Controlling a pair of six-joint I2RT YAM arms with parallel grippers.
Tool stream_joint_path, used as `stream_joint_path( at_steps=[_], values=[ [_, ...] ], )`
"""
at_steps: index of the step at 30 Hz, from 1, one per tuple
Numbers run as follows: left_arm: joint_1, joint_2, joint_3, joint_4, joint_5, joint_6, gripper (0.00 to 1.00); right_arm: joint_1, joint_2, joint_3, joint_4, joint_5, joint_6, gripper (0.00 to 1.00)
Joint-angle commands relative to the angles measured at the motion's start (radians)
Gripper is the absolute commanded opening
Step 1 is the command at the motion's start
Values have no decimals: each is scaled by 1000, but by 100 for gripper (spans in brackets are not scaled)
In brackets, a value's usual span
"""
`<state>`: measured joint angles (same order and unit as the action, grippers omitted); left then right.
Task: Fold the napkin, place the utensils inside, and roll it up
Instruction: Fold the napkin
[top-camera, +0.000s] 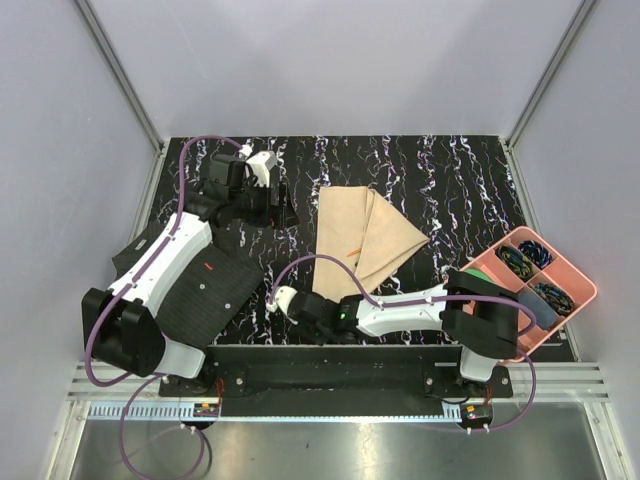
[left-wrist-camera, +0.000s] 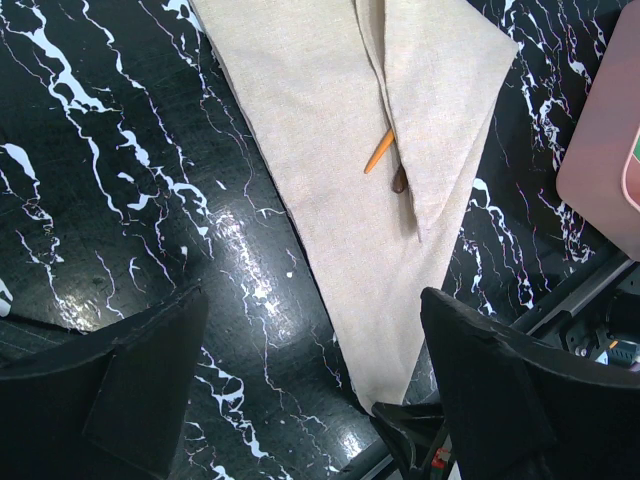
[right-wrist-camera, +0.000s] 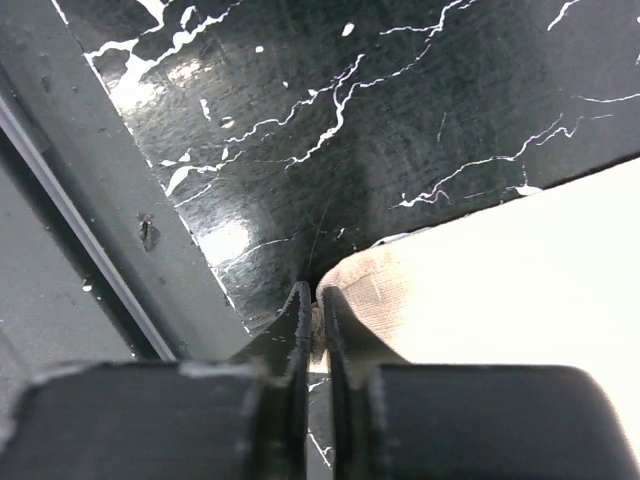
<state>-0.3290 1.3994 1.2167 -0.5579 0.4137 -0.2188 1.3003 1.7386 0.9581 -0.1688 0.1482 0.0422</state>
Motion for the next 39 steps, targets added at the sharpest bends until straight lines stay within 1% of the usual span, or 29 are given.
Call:
stream_joint_path(
  at_steps=[1,4,9,14,15,17,18,20,21,23,24,28,31,32,34,39],
  values=[
    [5,-27,-3,41,17,-8,90,5,19,39,-14,39,7,0],
    [7,-23,-2,41,20,-8,90,4,4,63,-14,51,10,0],
    [7,-30,-2,41,17,-8,90,-13,-76,91,-15,96,15,0],
    [8,-20,-3,41,27,-8,90,-111,-172,90,-15,50,28,0],
    [8,-20,-2,41,27,-8,90,-157,-183,87,-15,44,27,0],
    [10,-16,-2,41,28,-7,90,-208,-220,76,-12,15,19,0],
    [10,-16,-3,39,28,-7,90,-266,-231,71,-8,4,15,0],
    [11,-14,-2,41,31,-7,90,-320,-266,54,-2,-15,5,0],
    [11,-13,-3,41,31,-8,90,-364,-278,48,3,-16,2,0],
    [13,-13,-3,42,31,-8,90,-413,-306,35,11,-22,-7,0],
    [13,-13,-2,41,31,-7,90,-462,-313,28,18,-24,-10,0],
    [16,-10,-2,41,34,-8,90,-568,-352,4,40,-26,-10,0],
    [18,-8,-2,41,37,-8,90,-630,-363,-12,57,-16,-7,0],
    [19,-8,-2,41,37,-10,90,-674,-363,-15,63,-13,-7,0],
    [18,-8,-3,41,39,-10,90,-720,-361,-21,78,-18,-4,0],
    [21,-5,-3,41,46,-11,90,-858,-326,-13,114,-39,-4,0]
  ],
)
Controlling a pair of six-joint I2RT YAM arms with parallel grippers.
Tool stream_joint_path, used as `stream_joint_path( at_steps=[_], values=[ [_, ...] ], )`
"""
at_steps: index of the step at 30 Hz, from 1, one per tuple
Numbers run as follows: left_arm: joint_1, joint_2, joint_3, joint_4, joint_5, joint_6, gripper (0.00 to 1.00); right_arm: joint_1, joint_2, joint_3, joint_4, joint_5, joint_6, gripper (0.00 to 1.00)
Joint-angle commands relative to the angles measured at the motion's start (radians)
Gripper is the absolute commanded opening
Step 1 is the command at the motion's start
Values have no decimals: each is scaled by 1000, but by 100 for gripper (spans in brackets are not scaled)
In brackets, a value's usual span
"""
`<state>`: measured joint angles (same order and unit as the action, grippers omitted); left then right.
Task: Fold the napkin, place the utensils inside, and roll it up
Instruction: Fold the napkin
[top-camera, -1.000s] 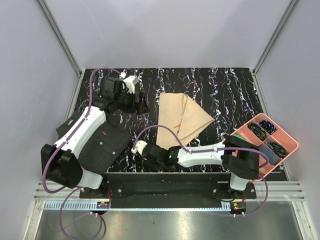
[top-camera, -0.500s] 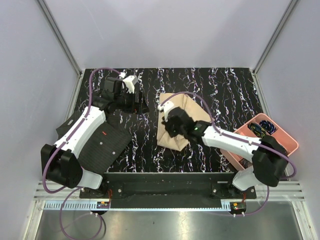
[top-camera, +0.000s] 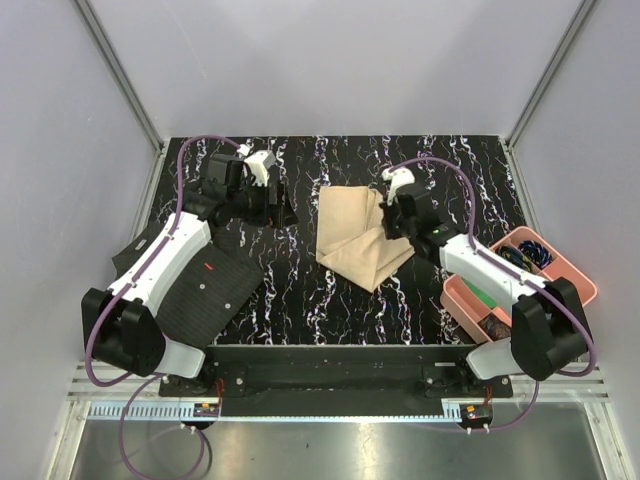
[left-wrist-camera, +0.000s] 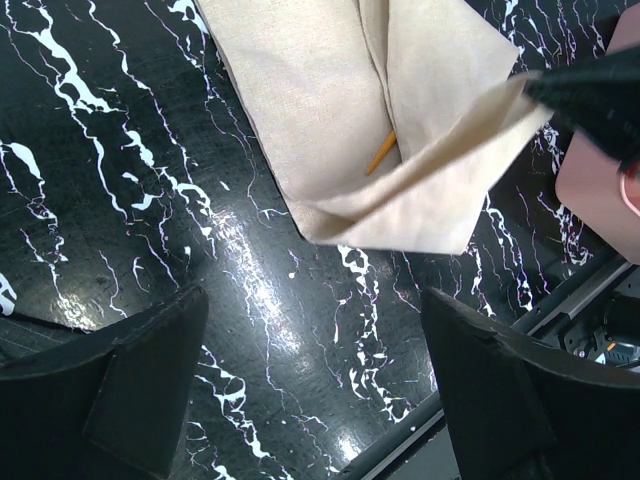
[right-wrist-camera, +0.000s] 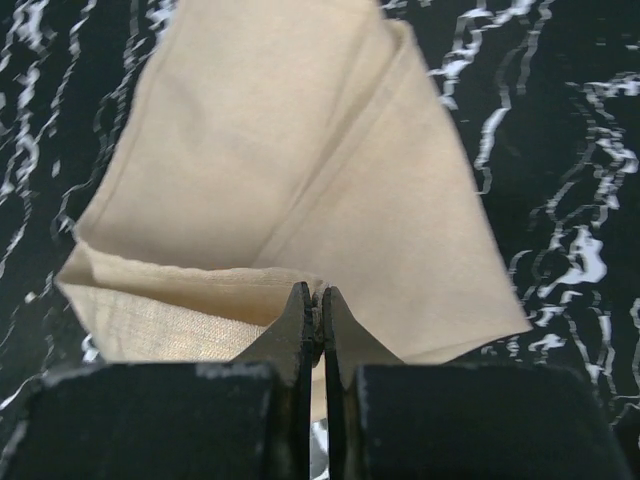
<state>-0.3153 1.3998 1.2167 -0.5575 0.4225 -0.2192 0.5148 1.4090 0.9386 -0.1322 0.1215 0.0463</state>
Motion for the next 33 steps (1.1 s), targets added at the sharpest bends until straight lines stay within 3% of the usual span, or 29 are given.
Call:
stream_joint_path(
  at_steps=[1,13,33],
  values=[
    [5,-5,-2,41,38,-11,90,-87,24,11,82,-14,-10,0],
    [8,4,-2,41,41,-11,90,-251,168,54,95,-14,49,0],
    [8,10,-3,41,48,-12,90,-308,280,132,-21,115,133,0]
  ],
)
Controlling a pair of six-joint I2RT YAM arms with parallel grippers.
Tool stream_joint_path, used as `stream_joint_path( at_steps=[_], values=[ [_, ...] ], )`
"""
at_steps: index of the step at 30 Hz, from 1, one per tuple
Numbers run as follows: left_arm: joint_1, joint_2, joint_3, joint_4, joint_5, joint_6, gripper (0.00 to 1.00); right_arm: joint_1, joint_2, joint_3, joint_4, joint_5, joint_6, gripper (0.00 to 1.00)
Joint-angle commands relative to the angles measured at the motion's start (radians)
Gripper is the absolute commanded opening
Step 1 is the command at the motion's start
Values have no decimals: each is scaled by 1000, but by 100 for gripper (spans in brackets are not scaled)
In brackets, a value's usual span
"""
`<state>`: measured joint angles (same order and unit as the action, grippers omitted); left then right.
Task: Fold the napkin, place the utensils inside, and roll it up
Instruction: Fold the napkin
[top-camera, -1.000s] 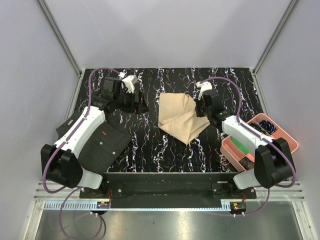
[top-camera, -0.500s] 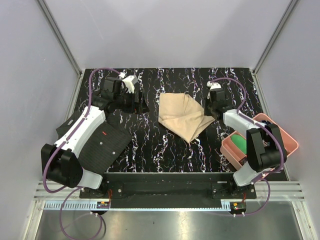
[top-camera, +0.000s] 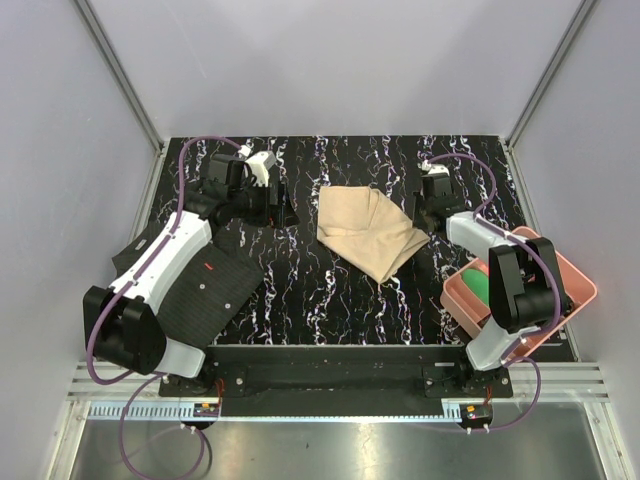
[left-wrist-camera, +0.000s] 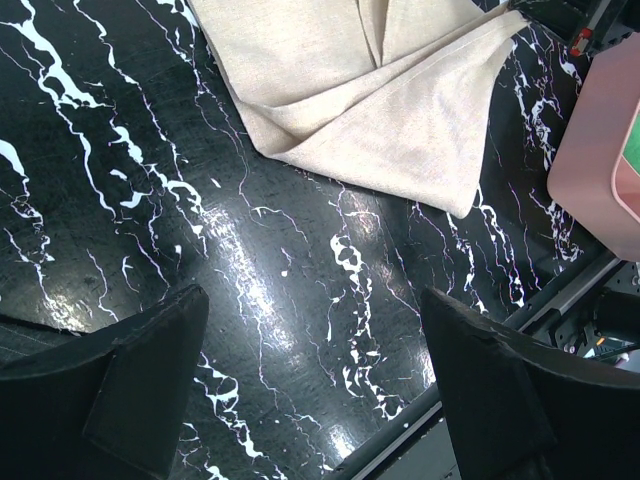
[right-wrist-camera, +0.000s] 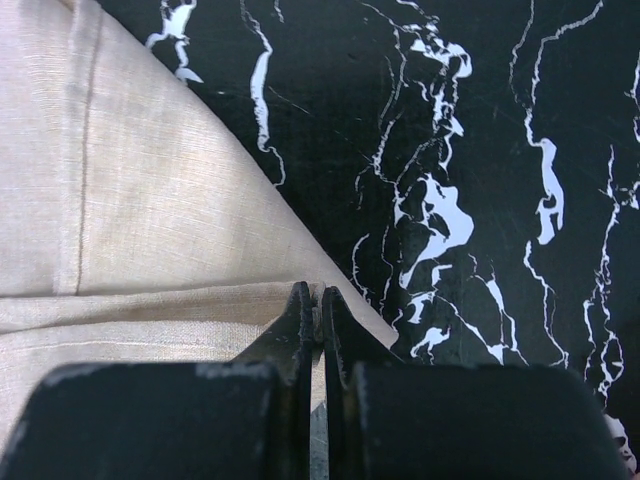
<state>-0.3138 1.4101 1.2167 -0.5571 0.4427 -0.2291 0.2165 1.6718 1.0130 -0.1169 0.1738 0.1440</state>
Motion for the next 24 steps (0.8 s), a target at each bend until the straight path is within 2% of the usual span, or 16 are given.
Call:
stream_joint_path(
  at_steps=[1,9,12,13,14,16,17,18,20,24],
  values=[
    [7,1,-3,40,30,-4,90,-8,19,62,-58,66,42,0],
    [7,0,-3,40,36,-7,90,-9,20,93,-147,86,75,0],
    [7,0,-5,40,37,-7,90,-9,32,104,-178,82,81,6],
    [7,0,-3,40,37,-7,90,-11,32,107,-191,85,81,11],
    [7,0,-3,40,37,-7,90,-9,31,114,-201,85,83,27],
    [7,1,-3,40,37,-7,90,-9,16,121,-214,72,78,41],
    [7,1,-3,40,37,-7,90,-8,-12,125,-216,66,75,53],
    [7,1,-3,42,37,-7,90,-9,-29,130,-217,44,71,58],
    [7,4,-3,42,36,-7,90,-9,-79,142,-217,-23,45,69],
    [7,4,-3,40,39,-10,90,-2,-135,154,-175,-239,-14,74]
  ],
)
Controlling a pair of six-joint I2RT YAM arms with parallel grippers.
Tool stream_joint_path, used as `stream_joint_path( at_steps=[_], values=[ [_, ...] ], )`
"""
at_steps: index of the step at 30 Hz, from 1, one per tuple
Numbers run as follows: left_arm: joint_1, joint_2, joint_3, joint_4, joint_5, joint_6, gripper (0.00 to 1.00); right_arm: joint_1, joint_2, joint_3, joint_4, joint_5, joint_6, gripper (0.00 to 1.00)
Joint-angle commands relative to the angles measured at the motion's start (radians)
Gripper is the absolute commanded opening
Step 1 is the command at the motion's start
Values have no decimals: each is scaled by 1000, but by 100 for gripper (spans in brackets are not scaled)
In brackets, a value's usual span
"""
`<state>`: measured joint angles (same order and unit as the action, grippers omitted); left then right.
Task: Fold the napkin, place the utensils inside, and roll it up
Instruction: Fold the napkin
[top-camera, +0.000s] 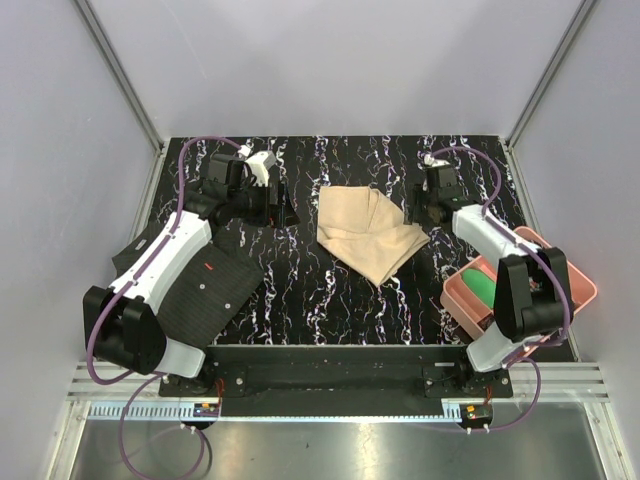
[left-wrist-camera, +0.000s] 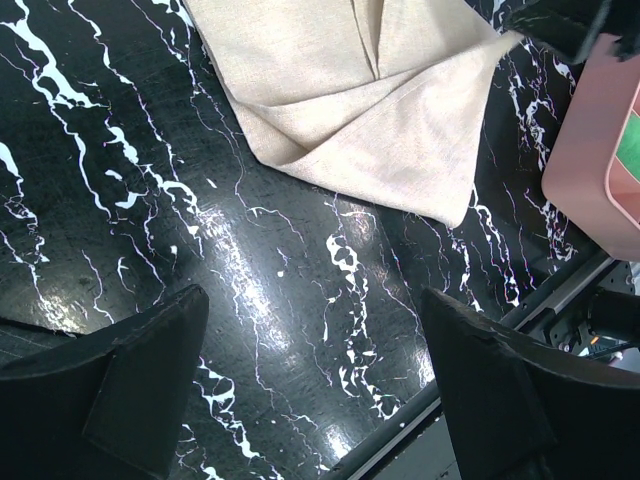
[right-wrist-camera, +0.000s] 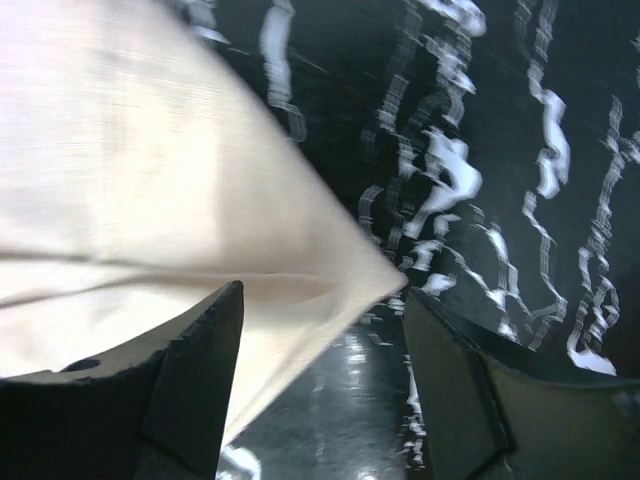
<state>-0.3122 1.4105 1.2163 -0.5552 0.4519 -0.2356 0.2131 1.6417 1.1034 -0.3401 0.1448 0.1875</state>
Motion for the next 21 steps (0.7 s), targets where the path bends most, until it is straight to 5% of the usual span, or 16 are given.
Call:
stream_joint_path(
  at_steps=[1,13,21],
  values=[
    [5,5,-3,38,31,-5,90,6,-109,62,62,-252,-75,75],
    [5,10,-4,38,33,-2,90,209,59,128,53,-306,-252,81],
    [5,11,-3,38,42,-4,90,278,116,111,107,-507,-315,80]
  ],
)
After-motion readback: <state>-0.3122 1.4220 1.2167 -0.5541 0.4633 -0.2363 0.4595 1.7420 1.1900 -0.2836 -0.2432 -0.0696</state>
